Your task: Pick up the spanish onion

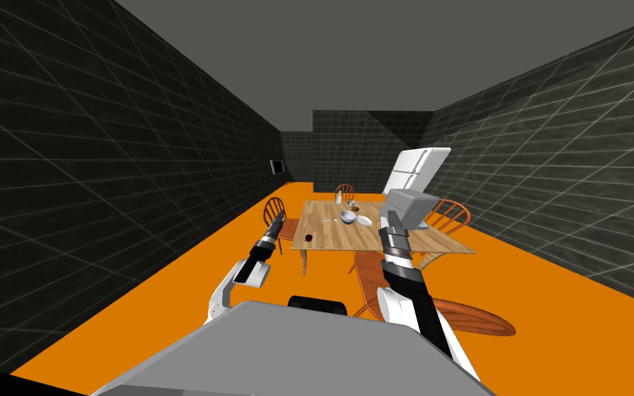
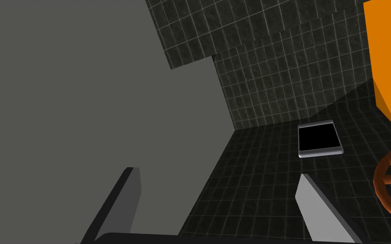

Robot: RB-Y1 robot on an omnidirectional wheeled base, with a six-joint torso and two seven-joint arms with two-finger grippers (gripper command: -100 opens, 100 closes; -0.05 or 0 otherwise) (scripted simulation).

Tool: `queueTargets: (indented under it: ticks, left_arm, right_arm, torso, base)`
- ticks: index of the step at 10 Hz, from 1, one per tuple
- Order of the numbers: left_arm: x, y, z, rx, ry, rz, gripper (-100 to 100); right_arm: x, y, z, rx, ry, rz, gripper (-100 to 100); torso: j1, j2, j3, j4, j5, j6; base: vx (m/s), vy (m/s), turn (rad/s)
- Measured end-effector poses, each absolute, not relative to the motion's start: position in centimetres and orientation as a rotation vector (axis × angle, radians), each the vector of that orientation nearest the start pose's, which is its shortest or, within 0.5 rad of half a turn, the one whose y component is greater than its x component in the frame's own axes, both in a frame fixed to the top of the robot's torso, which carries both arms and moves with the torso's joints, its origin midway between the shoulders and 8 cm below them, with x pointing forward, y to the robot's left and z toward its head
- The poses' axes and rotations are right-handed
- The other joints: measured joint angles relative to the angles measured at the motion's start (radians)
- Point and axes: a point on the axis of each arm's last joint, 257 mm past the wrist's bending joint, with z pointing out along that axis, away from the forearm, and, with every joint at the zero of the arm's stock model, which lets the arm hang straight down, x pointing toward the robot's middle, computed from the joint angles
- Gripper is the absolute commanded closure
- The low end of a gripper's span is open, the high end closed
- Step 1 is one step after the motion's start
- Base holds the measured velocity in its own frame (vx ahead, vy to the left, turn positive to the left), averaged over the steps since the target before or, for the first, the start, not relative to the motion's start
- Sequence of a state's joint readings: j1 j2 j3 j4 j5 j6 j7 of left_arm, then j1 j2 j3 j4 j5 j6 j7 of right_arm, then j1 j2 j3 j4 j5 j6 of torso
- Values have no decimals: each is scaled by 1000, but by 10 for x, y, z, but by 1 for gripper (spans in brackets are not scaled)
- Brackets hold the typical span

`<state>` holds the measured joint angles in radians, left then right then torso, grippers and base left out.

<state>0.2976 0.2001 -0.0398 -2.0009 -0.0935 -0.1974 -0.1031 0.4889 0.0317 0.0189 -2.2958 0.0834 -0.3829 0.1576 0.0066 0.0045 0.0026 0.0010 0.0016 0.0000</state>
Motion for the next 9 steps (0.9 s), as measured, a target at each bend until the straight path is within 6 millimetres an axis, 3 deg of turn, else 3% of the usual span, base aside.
queueTargets:
  ticks: [9]
  left_arm:
    - [508, 247, -191, -737, 1411, -948, -100]
  right_arm:
    - [362, -270, 12, 639, 736, 1103, 0]
  torso:
    - [-2, -2, -1, 0, 0, 0]
  base:
    - [-57, 77, -38]
